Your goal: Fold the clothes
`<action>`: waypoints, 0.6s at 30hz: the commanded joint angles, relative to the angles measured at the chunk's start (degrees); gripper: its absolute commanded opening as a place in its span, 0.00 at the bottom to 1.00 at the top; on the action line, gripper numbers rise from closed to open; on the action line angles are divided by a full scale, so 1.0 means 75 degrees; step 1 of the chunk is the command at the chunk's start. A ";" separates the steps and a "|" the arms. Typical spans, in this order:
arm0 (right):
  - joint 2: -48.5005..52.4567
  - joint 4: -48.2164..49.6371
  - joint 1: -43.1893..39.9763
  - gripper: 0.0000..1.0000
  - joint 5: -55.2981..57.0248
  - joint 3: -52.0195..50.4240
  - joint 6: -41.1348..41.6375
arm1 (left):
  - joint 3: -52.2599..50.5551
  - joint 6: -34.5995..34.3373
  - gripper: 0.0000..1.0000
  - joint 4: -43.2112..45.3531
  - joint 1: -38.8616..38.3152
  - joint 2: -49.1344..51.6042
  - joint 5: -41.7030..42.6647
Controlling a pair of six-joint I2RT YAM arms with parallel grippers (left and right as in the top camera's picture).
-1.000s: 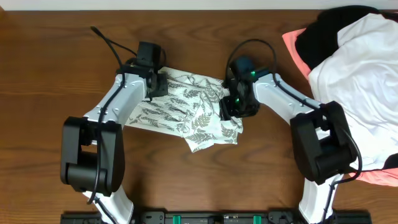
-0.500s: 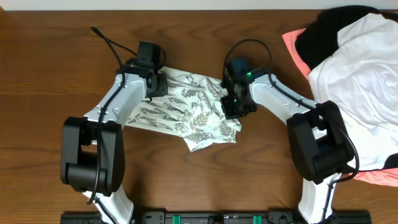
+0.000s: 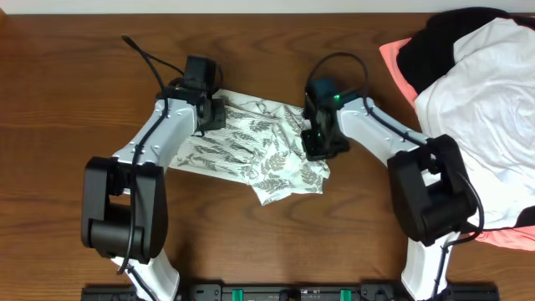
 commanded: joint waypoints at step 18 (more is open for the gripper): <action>0.0766 -0.0603 -0.0889 0.01 0.2200 -0.0490 0.0449 | -0.0044 0.0073 0.32 -0.0058 0.0020 0.0032 -0.0087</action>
